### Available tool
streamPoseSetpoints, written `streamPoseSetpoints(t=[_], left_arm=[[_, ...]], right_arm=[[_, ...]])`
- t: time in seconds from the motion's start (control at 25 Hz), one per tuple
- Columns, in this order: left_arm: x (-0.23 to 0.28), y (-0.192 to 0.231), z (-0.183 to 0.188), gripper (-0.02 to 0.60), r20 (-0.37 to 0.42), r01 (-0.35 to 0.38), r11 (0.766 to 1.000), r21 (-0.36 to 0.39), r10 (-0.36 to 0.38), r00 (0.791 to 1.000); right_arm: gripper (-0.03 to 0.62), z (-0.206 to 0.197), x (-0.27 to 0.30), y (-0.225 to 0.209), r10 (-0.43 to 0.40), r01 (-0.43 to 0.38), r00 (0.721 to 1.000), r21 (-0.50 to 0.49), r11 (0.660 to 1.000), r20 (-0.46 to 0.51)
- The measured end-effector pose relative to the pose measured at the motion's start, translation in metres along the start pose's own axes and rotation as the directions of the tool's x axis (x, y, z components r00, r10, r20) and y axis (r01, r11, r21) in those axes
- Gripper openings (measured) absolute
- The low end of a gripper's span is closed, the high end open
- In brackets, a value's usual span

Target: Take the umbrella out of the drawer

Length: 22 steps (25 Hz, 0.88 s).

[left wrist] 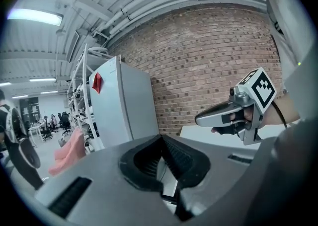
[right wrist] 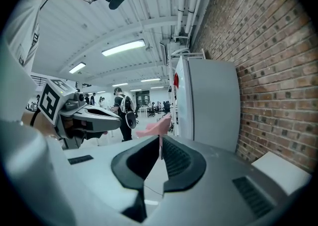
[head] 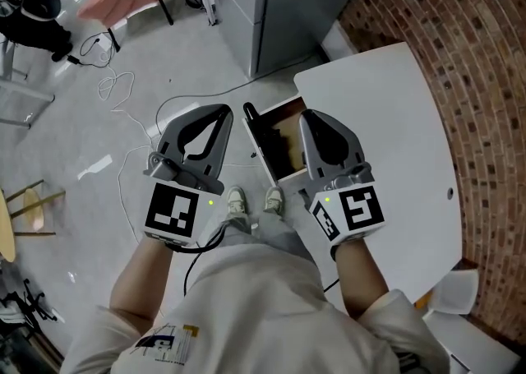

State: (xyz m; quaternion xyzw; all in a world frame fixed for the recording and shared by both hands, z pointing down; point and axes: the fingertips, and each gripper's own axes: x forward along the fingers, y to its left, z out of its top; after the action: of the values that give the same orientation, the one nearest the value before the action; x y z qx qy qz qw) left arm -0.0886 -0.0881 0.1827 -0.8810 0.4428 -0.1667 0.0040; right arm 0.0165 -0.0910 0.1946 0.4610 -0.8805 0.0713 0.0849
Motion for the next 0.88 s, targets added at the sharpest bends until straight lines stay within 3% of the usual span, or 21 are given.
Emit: streamPoseSetpoints(t=[0.2,0.48,0.88], left_arm=[[0.036,0.009,-0.028,0.008,-0.060,0.000,1.000,-0.011,-0.001,0.998],[0.092,0.023,-0.081,0.011,-0.106,0.028,0.997,-0.068,-0.035,0.994],[0.162,0.018,-0.178,0.107,-0.208,0.129,0.984,-0.126,-0.153,0.966]], right_arm=[[0.013,-0.040,0.029,-0.013,0.012,-0.010,0.998,0.029,1.000,-0.055],[0.093,-0.113,0.073,-0.033,0.015,0.001,0.989,0.107,0.994,-0.148],[0.165,-0.239,0.119,-0.048,0.025,0.021,0.964,0.170,0.985,-0.266]])
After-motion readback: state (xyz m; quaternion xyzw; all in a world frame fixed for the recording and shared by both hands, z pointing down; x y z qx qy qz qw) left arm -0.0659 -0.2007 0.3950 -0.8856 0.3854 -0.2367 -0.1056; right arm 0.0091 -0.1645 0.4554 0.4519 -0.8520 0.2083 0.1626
